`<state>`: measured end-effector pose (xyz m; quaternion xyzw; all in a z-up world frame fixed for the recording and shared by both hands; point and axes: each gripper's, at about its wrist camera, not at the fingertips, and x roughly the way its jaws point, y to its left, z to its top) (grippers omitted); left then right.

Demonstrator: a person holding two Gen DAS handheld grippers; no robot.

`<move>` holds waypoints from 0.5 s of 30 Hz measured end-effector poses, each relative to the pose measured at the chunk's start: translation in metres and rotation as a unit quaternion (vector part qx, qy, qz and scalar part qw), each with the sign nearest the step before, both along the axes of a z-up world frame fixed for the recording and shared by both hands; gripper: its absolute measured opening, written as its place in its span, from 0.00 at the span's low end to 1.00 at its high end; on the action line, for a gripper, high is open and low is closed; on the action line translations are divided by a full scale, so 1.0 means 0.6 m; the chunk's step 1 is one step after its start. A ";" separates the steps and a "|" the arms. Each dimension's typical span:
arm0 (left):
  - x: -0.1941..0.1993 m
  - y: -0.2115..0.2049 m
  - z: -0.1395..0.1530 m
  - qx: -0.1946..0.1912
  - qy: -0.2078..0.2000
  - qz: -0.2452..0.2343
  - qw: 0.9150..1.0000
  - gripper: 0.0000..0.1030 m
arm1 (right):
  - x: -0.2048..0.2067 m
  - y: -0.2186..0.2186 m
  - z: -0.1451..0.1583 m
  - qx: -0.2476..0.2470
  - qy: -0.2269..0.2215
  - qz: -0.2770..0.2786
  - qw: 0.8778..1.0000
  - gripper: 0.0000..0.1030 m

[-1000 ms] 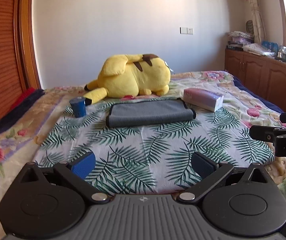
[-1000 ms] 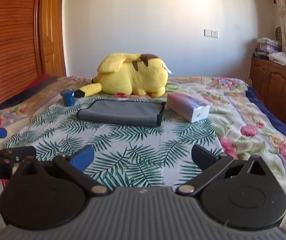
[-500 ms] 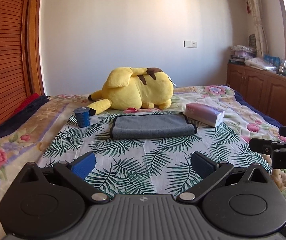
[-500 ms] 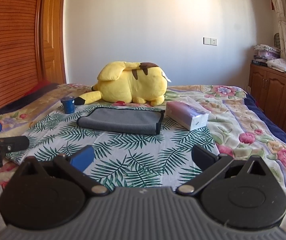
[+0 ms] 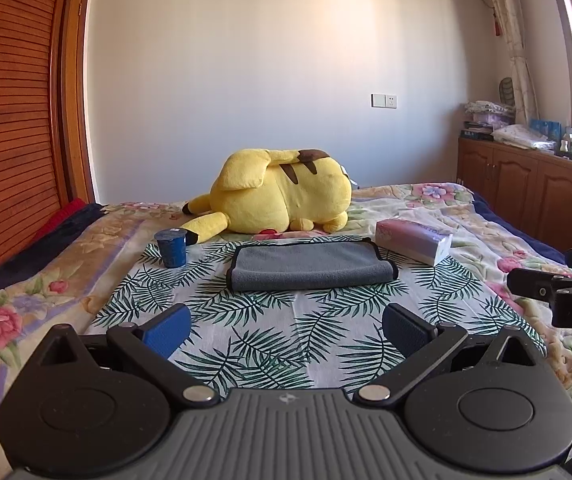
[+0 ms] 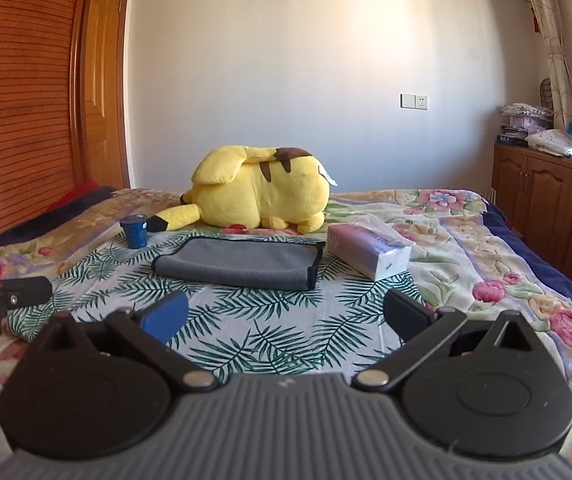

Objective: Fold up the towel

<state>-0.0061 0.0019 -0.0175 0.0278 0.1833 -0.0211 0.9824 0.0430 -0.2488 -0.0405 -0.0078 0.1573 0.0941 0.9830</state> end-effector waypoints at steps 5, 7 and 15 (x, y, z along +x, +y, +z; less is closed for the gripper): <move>0.000 0.000 0.000 0.003 -0.002 0.003 1.000 0.84 | -0.001 -0.004 0.001 0.002 -0.004 -0.004 1.000 1.00; -0.001 0.000 0.000 0.005 -0.003 0.003 1.000 0.84 | -0.001 -0.005 0.001 0.003 -0.005 -0.004 1.000 1.00; -0.002 0.002 -0.001 0.003 -0.003 0.006 1.000 0.84 | -0.002 -0.005 0.001 0.003 -0.006 -0.004 1.000 1.00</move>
